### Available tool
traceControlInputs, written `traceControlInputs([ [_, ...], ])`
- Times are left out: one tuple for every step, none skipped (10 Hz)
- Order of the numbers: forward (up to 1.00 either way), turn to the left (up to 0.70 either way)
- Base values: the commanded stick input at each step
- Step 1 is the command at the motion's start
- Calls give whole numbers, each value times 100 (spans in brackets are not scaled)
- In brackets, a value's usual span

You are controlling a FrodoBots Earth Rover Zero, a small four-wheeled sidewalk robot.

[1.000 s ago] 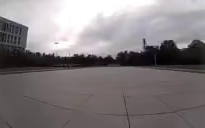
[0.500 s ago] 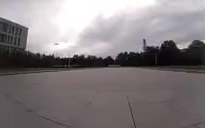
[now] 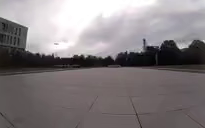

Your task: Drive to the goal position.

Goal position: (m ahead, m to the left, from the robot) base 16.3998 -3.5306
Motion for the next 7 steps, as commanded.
traceControlInputs([
  [70, 0],
  [70, 0],
  [70, 0],
  [70, 0],
  [70, 0],
  [70, 0],
  [70, 0],
])
